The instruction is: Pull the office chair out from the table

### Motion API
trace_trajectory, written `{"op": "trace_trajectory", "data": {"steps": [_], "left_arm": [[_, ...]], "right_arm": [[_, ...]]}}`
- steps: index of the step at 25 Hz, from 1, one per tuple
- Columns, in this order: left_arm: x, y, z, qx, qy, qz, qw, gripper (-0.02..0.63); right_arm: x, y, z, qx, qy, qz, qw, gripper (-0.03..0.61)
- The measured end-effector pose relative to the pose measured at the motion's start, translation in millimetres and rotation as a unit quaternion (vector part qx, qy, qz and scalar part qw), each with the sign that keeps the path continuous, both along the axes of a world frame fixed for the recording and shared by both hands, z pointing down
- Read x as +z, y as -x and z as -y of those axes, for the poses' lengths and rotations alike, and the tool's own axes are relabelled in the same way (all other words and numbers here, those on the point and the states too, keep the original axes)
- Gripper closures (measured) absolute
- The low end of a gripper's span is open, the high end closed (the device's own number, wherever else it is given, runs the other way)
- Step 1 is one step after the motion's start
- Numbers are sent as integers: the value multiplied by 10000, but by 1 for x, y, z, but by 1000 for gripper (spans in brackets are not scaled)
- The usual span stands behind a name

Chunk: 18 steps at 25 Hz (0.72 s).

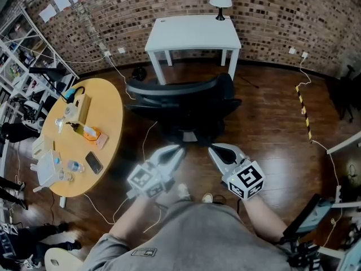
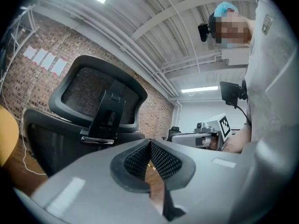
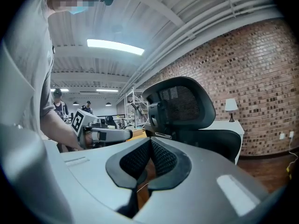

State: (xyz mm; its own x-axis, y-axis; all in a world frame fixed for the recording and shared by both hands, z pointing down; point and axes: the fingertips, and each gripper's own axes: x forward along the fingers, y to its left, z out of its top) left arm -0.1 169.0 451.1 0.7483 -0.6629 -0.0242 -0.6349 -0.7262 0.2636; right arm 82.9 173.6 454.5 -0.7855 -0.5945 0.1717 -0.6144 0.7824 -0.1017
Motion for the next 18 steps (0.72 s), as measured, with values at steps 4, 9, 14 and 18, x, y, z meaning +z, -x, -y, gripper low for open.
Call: {"op": "trace_trajectory", "data": {"steps": [4,9,14,18], "left_arm": [[0,3,-7,-27,0,31,10000,612],[2,6,-15,-38,18,47,10000,612],[1,2,-17,-82,39,68,9999,612],[6,3,-18,-109,56,119,9999,612]], "right_arm": [[1,3,-8,-79,11,-56,10000,566],[4,11,-17,-184,24,-114,9998,568],[1,10,-18,-312,11,-155,9994,568],[3,13,-19,-381,-20,-205,9991,568]]}}
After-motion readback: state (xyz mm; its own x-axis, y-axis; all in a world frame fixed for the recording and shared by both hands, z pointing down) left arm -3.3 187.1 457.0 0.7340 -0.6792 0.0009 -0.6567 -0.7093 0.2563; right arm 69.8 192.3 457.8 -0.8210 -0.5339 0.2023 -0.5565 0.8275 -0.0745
